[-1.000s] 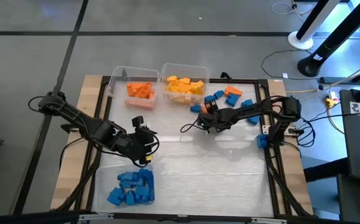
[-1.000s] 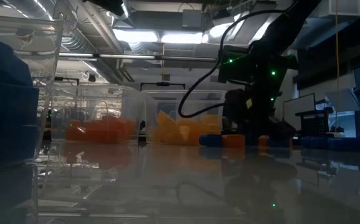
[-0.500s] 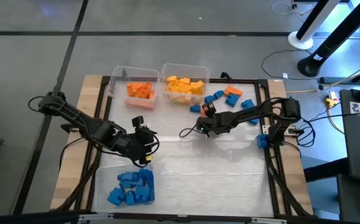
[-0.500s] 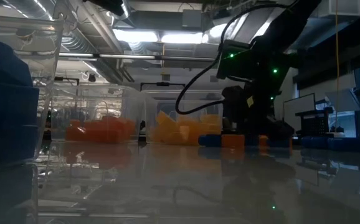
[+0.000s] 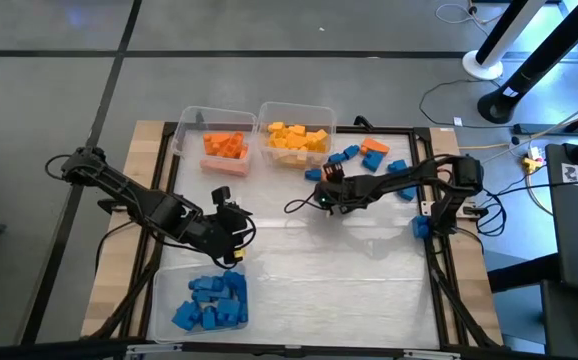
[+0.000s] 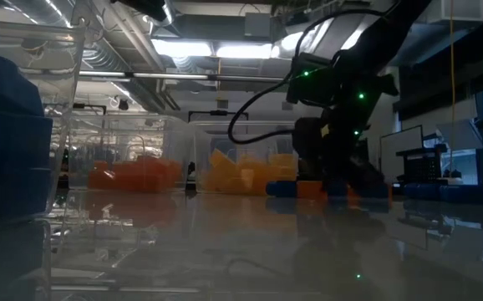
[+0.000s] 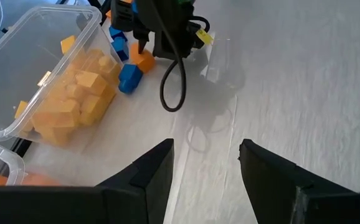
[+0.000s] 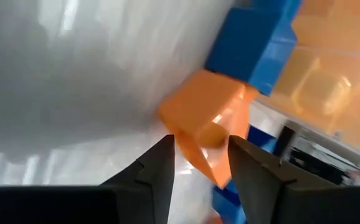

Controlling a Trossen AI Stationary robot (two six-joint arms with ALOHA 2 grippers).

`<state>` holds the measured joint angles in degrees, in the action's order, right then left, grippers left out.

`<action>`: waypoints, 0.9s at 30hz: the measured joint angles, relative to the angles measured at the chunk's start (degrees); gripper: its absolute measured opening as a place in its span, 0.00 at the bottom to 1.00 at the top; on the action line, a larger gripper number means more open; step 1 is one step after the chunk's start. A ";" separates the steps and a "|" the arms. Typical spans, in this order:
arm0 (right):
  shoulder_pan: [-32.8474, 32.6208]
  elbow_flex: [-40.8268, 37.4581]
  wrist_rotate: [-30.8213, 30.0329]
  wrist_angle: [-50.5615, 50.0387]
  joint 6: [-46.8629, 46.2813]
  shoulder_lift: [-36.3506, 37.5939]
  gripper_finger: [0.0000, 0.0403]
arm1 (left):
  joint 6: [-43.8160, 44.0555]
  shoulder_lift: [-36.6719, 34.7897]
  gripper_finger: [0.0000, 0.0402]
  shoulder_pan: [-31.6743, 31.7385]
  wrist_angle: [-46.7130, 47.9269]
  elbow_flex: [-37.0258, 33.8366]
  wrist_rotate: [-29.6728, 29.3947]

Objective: Sort blocks
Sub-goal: Put the orange game piece into the top left transparent bin

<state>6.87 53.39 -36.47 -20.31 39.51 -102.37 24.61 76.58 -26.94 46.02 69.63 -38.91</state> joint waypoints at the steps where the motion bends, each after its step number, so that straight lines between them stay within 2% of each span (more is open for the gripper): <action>1: 0.36 -0.31 0.55 0.74 0.18 0.00 0.37 | -0.01 0.00 0.42 0.00 0.00 0.00 -0.01; 13: 1.46 -3.37 1.25 10.76 2.81 0.07 0.36 | -0.05 0.00 0.42 -0.02 0.00 0.00 0.01; 27: 1.45 -3.30 3.66 14.78 3.04 0.13 0.10 | -0.16 0.00 0.42 -0.02 0.00 0.00 -0.01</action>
<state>8.32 50.08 -32.82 -5.53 42.54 -102.24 24.45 76.58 -26.96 46.02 69.63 -38.92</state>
